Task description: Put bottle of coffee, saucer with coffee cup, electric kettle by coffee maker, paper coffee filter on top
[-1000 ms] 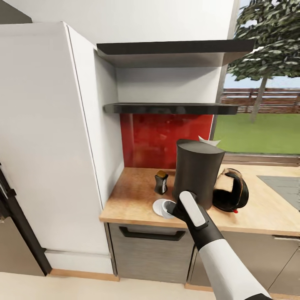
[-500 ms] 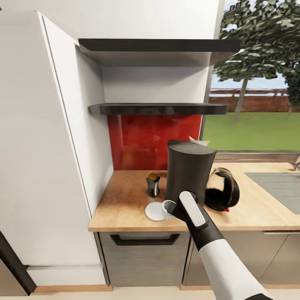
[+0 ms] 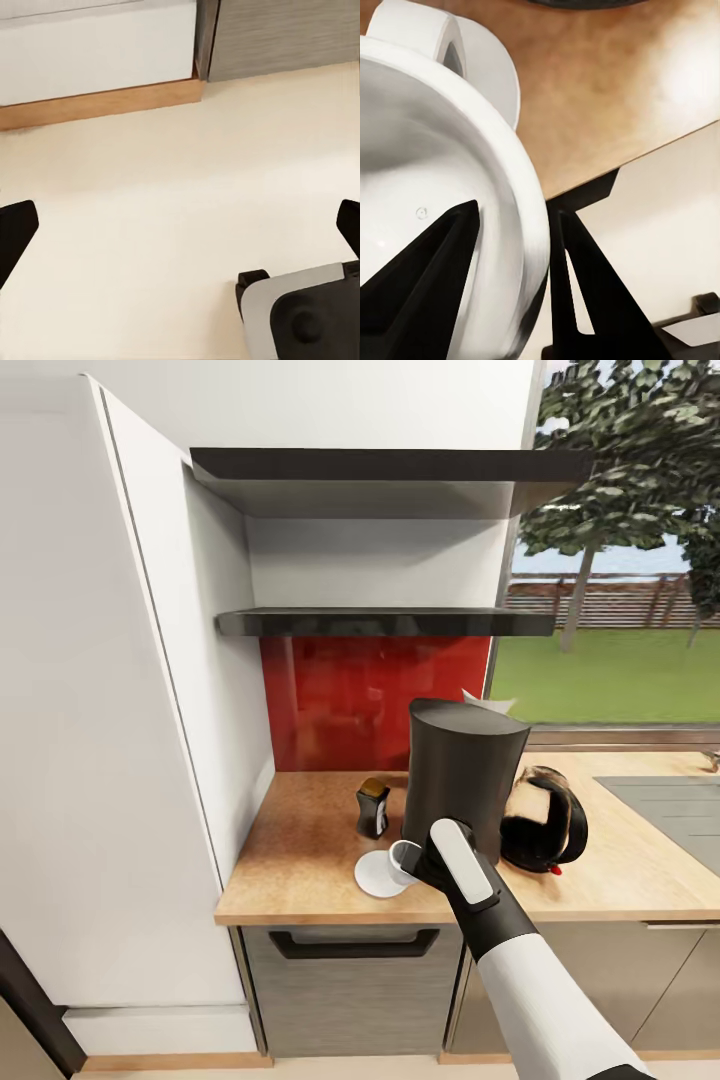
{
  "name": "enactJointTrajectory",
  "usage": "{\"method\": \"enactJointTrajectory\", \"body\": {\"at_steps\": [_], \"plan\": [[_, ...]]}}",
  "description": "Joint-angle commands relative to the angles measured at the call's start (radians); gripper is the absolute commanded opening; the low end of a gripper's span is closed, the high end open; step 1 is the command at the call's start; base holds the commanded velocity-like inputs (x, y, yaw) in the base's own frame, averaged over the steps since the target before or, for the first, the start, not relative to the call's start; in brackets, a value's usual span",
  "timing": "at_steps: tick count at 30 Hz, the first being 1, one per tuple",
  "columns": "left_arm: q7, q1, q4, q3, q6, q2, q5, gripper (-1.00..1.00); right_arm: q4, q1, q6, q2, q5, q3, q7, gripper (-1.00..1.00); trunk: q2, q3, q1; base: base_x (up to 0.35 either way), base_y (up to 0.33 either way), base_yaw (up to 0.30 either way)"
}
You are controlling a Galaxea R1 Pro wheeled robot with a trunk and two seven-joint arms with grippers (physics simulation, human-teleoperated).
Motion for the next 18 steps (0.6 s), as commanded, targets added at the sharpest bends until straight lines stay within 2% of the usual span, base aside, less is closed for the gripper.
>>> {"method": "enactJointTrajectory", "body": {"at_steps": [1, 8, 13, 15, 18], "plan": [[0.017, 0.001, 0.0, 0.009, -0.002, -0.001, -0.01, 1.0, 0.0, 0.0, 0.005, 0.0, -0.007, 0.001, -0.009, -1.0, -0.001, 0.0, 0.0, 0.0, 0.0, 0.0], [0.161, 0.001, 0.008, 0.01, 0.0, 0.0, -0.011, 1.0, 0.005, 0.0, 0.003, 0.0, -0.005, 0.001, -0.008, -1.0, -0.001, 0.0, 0.0, 0.009, 0.0, 0.0], [0.318, 0.001, 0.015, 0.006, 0.002, -0.002, -0.01, 1.0, 0.005, 0.0, 0.002, 0.0, -0.005, 0.001, -0.008, -1.0, -0.001, 0.0, 0.0, 0.12, 0.0, 0.0], [0.356, 0.001, 0.03, 0.003, 0.002, -0.008, -0.011, 1.0, 0.006, 0.0, 0.002, 0.0, -0.005, 0.001, -0.008, -1.0, -0.001, 0.0, 0.0, 0.249, 0.0, 0.0], [0.411, 0.001, 0.066, -0.002, 0.002, -0.033, -0.015, 1.0, 0.009, 0.0, 0.001, 0.0, -0.005, 0.002, -0.008, -1.0, -0.001, 0.0, 0.0, 0.301, 0.01, 0.0]]}}
